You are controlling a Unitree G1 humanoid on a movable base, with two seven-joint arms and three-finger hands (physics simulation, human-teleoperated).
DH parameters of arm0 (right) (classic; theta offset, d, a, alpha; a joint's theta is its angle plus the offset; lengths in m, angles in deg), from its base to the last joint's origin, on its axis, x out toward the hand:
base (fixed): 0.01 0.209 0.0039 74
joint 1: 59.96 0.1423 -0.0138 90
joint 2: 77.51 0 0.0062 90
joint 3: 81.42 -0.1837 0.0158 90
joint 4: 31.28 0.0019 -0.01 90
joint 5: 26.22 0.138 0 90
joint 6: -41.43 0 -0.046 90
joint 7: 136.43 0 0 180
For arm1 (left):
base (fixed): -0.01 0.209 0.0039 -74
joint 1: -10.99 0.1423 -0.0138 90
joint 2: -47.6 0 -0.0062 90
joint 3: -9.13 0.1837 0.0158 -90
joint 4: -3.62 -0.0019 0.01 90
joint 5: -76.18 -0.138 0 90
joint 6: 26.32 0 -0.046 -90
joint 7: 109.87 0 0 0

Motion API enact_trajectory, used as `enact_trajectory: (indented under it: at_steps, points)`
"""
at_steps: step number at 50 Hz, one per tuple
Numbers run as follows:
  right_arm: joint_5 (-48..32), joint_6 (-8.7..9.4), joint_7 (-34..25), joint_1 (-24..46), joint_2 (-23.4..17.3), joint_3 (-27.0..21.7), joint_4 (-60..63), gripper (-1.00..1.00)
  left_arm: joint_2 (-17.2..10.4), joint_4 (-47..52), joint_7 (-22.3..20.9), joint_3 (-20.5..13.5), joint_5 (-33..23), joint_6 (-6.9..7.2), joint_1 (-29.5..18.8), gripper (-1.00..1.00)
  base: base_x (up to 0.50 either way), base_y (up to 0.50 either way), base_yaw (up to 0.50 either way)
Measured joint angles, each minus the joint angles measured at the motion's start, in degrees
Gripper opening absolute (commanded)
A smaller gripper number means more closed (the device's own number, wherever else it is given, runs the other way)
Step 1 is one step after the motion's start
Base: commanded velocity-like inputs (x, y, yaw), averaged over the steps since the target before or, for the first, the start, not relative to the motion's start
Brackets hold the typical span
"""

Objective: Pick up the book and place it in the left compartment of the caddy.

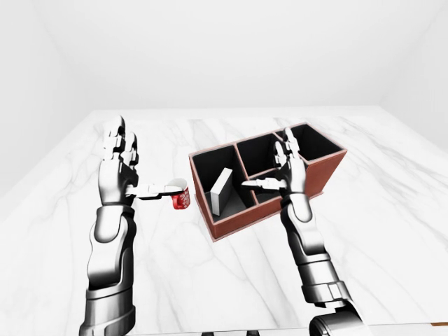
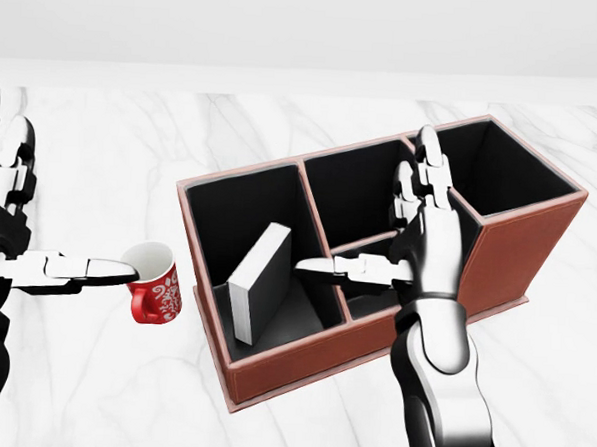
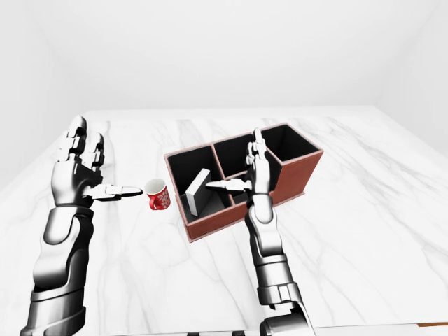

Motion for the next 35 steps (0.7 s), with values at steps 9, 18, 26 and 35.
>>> enact_trajectory:
  at_steps: [9, 18, 26, 35]
  points:
    - [0.38, 0.00, -0.25, -1.19, 0.20, 0.30, 3.35, 1.00, 0.17, 1.27, 0.11, 0.13, 0.06, 0.00, 0.09, 1.00, 0.00, 0.00, 0.00]
    - [-0.21, 0.00, 1.03, 3.29, -0.83, -0.21, 9.04, 1.00, -2.32, 1.31, 0.20, 0.50, -0.09, 0.00, -7.46, 1.00, 0.00, 0.00, 0.00]
    - [-0.52, 0.00, 2.40, 8.37, -2.07, -0.75, 13.21, 1.00, -4.84, 0.48, 0.10, 0.68, 0.11, 0.00, -14.74, 1.00, 0.00, 0.00, 0.00]
    - [-0.22, 0.00, 2.70, 9.70, -2.64, -1.02, 17.11, 1.00, -5.93, 1.22, 0.23, 0.74, 0.62, 0.00, -17.97, 1.00, 0.00, 0.00, 0.00]
